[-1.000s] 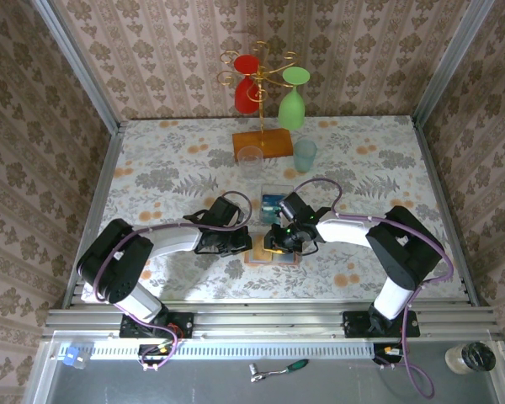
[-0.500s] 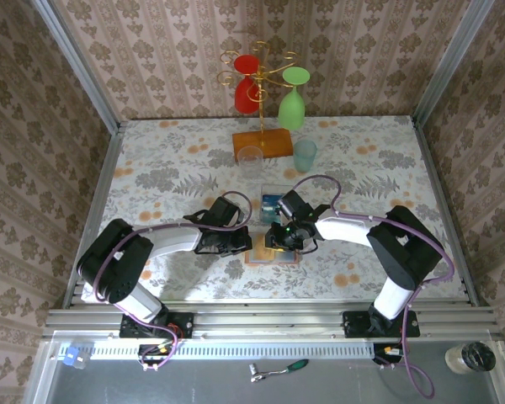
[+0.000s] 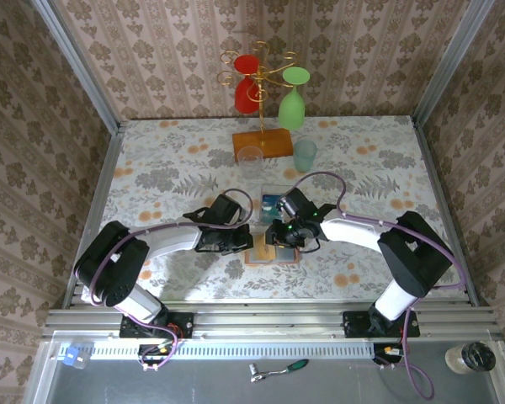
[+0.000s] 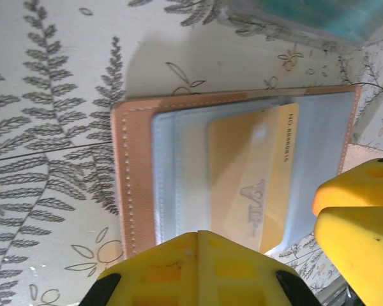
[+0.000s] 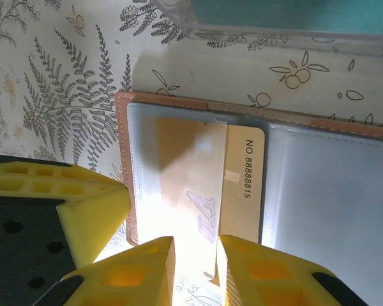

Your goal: Take the credit cards out of the card holder

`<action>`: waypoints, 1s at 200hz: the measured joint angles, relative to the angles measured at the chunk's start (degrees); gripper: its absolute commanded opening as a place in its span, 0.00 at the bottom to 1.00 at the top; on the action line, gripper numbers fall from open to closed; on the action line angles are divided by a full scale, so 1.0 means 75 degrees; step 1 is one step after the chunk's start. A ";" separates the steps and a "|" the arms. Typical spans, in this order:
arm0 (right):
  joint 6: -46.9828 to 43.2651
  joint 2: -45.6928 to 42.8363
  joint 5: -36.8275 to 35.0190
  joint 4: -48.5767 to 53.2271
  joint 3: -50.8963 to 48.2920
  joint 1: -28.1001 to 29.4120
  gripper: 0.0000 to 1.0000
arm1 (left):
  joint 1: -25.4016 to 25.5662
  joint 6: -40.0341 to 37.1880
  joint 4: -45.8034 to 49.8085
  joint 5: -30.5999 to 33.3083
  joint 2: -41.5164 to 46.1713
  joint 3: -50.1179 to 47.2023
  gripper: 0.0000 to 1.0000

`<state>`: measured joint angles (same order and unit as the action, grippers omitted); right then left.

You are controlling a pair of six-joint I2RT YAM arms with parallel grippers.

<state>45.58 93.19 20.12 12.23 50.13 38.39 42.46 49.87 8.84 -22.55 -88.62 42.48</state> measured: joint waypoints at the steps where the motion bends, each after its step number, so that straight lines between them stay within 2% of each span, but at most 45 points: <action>1: 0.0000 -0.0003 0.0000 -0.0003 -0.0003 -0.0003 0.25 | 0.0003 0.0000 0.0000 0.0000 0.0000 0.0006 0.03; 200: 0.0146 0.0230 0.0353 -0.0425 -0.0358 -0.0335 0.28 | 0.0187 0.0006 -0.0248 0.0006 -0.0580 0.0233 0.01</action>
<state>46.68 94.91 22.76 9.04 47.44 35.88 43.86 49.91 6.98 -22.50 -92.97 44.23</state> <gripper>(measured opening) 0.277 0.050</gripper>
